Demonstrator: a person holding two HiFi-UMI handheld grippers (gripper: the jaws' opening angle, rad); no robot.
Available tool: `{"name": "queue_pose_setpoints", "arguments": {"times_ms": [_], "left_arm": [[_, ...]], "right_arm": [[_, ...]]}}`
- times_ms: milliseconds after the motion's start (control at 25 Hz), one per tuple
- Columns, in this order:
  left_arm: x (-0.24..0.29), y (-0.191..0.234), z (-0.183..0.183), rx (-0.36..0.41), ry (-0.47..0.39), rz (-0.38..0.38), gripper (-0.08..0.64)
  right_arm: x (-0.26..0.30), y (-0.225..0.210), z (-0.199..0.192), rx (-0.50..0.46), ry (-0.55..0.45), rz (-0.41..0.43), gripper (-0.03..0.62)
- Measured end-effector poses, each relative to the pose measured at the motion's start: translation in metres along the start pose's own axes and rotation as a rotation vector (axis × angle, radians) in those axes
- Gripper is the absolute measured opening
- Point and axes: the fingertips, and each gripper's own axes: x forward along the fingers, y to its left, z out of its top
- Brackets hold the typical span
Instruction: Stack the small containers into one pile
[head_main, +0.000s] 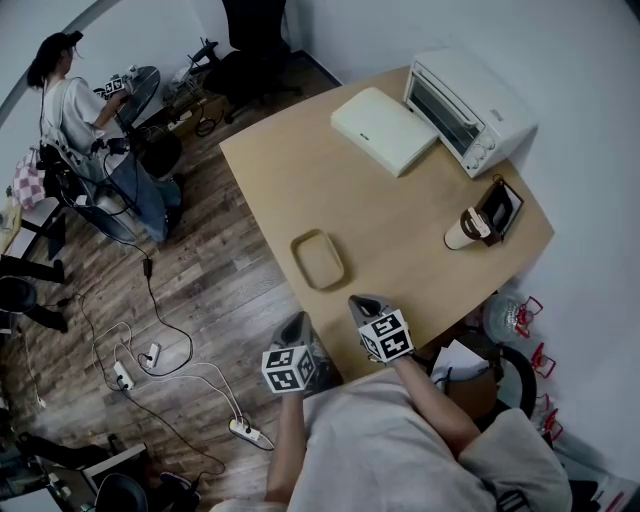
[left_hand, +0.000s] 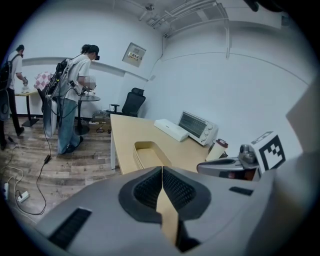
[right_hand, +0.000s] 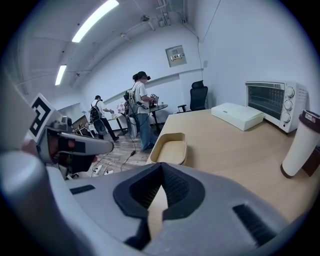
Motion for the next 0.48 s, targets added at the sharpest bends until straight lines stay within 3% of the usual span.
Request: {"name": "queue_pose_setpoints", "arguments": {"times_ms": [480], "left_arm": [[0.0027,-0.0033,0.0007,0.013,0.009,-0.003,0.006]], "right_arm": [[0.0006,-0.0004,-0.0056,0.004,0.005,0.003,0.002]]}}
